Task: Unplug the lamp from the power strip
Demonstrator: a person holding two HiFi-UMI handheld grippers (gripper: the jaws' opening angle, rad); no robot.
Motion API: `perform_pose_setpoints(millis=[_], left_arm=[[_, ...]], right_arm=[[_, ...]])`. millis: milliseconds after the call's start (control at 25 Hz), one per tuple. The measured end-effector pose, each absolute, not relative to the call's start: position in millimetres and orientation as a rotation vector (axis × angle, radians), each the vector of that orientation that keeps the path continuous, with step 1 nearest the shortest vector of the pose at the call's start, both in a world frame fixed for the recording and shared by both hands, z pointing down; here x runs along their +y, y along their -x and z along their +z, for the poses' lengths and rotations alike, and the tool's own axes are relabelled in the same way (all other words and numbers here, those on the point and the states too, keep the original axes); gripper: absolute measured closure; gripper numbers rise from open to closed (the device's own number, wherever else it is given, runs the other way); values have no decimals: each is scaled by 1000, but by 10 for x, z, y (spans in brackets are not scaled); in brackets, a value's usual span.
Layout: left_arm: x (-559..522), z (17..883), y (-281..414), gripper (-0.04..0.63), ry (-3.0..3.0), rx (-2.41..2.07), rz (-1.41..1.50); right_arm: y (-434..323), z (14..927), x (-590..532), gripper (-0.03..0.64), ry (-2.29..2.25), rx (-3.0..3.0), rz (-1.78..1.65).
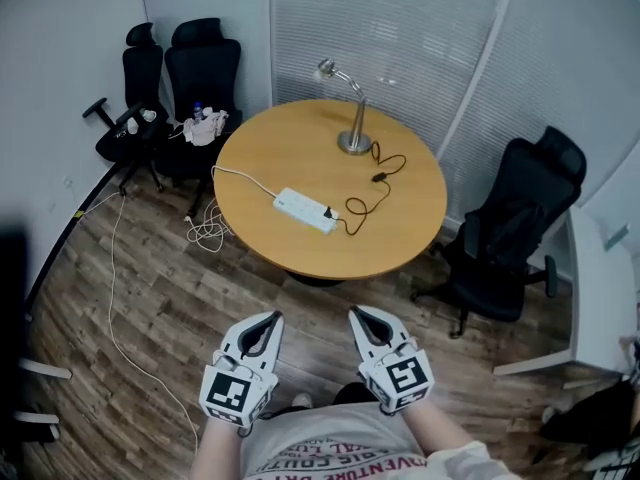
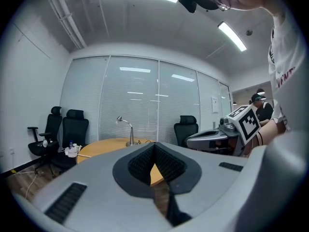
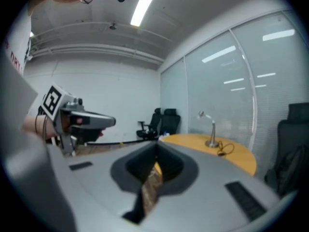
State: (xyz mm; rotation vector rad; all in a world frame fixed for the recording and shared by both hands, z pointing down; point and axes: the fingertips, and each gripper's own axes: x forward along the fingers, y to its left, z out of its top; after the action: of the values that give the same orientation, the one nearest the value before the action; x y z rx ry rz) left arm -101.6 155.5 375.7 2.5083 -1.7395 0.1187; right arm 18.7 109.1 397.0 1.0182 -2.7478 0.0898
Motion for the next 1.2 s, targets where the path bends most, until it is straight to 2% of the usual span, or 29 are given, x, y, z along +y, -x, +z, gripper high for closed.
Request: perform_pose_setpoints(millis=[360,840,1200], left_arm=[[687,4057,1433,572,-2416,-1744,149],[-1061,4234,1635,572,-2402,-1733,250],[-1809,4811,1616,572,-2430,-1516,363]], right_arm=[[86,4248,143,592,-1018,-2764,129],[311,4564,-1698,592,-979,-2753,231],[378,4994,-2134,592,-1003,-2628,363]])
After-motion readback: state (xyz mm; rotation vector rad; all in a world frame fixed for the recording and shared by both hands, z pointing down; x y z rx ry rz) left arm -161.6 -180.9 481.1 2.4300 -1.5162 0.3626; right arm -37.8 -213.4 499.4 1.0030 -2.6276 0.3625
